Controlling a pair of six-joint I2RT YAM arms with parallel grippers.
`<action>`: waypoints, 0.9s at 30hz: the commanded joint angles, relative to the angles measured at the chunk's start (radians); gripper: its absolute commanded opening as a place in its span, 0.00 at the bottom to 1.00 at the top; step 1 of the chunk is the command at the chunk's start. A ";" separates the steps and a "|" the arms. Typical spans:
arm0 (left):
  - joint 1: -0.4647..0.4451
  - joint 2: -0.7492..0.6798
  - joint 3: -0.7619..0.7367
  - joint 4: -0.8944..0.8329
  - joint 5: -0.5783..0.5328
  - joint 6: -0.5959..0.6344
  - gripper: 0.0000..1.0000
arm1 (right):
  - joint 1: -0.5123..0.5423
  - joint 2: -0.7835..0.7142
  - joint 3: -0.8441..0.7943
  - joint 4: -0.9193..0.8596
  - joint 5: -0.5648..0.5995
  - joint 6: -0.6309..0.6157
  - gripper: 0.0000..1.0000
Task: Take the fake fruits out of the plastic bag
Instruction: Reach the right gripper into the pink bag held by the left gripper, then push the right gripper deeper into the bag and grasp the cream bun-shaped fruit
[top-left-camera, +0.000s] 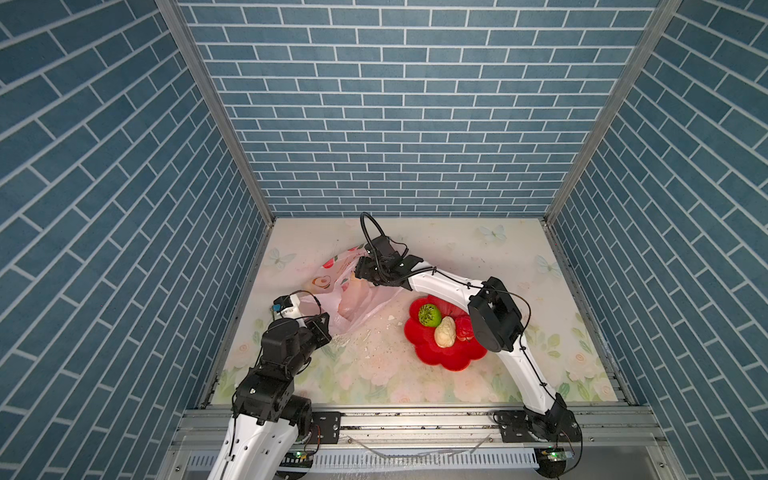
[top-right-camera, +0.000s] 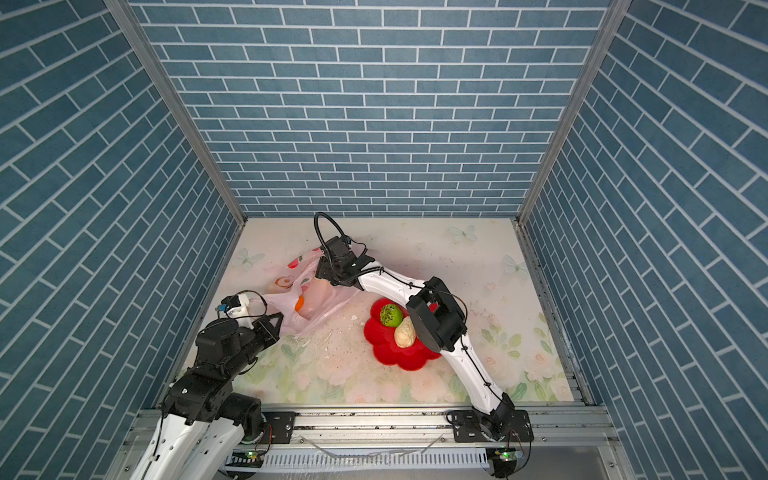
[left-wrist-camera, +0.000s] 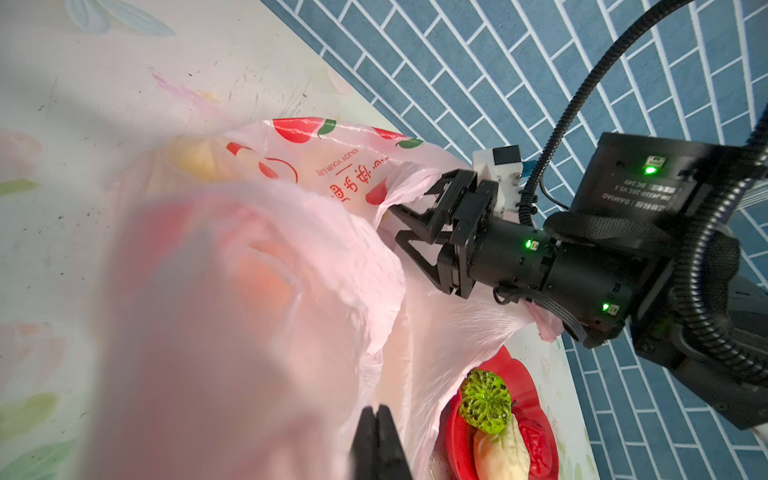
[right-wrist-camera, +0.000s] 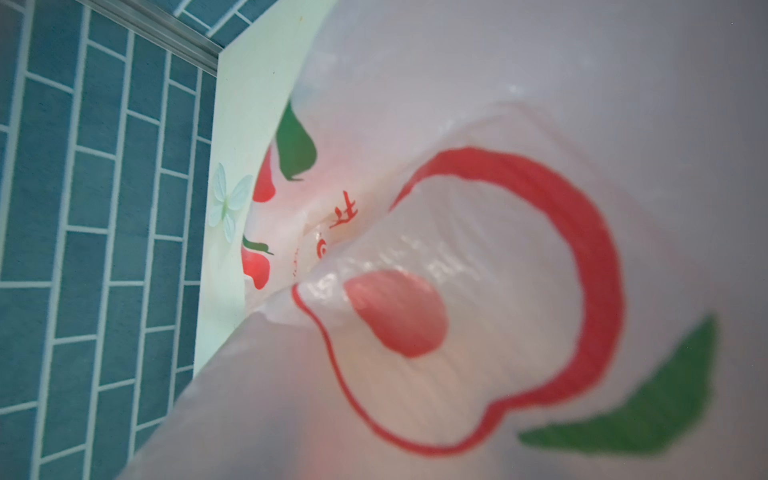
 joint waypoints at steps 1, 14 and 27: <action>-0.004 -0.005 -0.006 -0.051 0.024 0.009 0.00 | -0.008 0.022 -0.017 0.043 0.010 0.104 0.72; -0.004 -0.049 -0.027 -0.064 0.071 0.003 0.00 | -0.010 0.096 0.078 0.007 -0.017 0.116 0.80; -0.003 -0.043 -0.001 -0.043 0.092 -0.001 0.00 | -0.010 0.119 0.155 -0.072 -0.018 0.048 0.79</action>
